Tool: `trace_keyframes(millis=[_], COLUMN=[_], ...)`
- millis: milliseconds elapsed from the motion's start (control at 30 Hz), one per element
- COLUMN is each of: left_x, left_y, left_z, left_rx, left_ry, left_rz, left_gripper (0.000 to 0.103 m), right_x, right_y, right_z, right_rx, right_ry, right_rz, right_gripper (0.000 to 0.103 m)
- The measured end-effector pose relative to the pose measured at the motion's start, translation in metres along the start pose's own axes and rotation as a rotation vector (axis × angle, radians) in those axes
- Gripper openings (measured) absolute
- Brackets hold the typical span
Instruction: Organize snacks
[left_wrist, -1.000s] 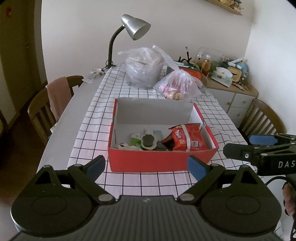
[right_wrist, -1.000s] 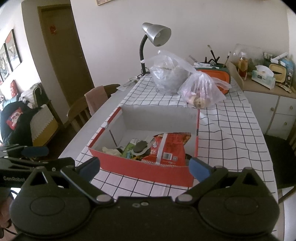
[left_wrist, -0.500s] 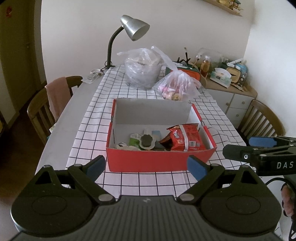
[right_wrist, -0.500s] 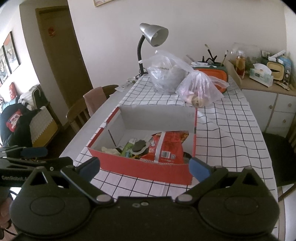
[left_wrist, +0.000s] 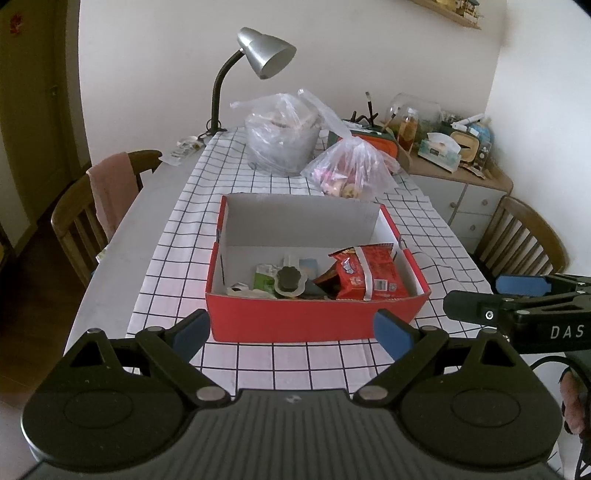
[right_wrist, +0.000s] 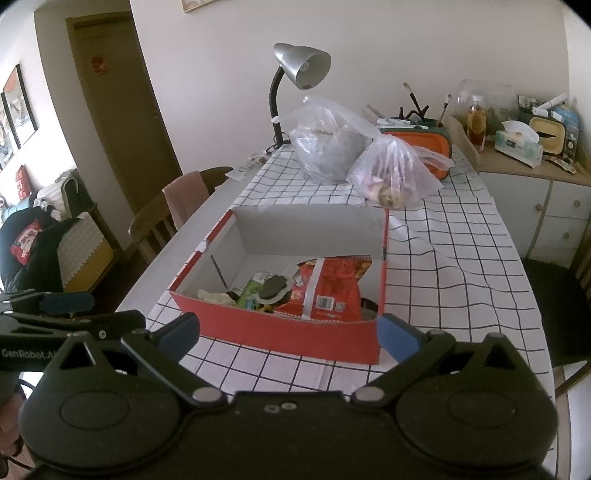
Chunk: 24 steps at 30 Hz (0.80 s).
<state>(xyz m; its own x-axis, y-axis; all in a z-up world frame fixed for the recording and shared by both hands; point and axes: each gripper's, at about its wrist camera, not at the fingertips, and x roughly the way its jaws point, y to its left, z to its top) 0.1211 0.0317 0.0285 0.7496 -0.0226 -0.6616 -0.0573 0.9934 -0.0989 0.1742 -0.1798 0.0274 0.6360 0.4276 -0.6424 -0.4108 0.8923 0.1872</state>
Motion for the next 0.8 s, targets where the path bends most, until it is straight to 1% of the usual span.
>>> trace_keyframes(millis=[800], left_x=[0.0089], left_y=[-0.0046], left_z=[-0.0023], left_rx=[0.008], left_ry=[0.018], left_rz=[-0.004], left_gripper=[0.096], right_x=[0.0039], right_y=[-0.0082], right_z=[-0.0028], right_rx=[0.023], right_ry=[0.017], right_rz=[-0.003], right_gripper=[0.103])
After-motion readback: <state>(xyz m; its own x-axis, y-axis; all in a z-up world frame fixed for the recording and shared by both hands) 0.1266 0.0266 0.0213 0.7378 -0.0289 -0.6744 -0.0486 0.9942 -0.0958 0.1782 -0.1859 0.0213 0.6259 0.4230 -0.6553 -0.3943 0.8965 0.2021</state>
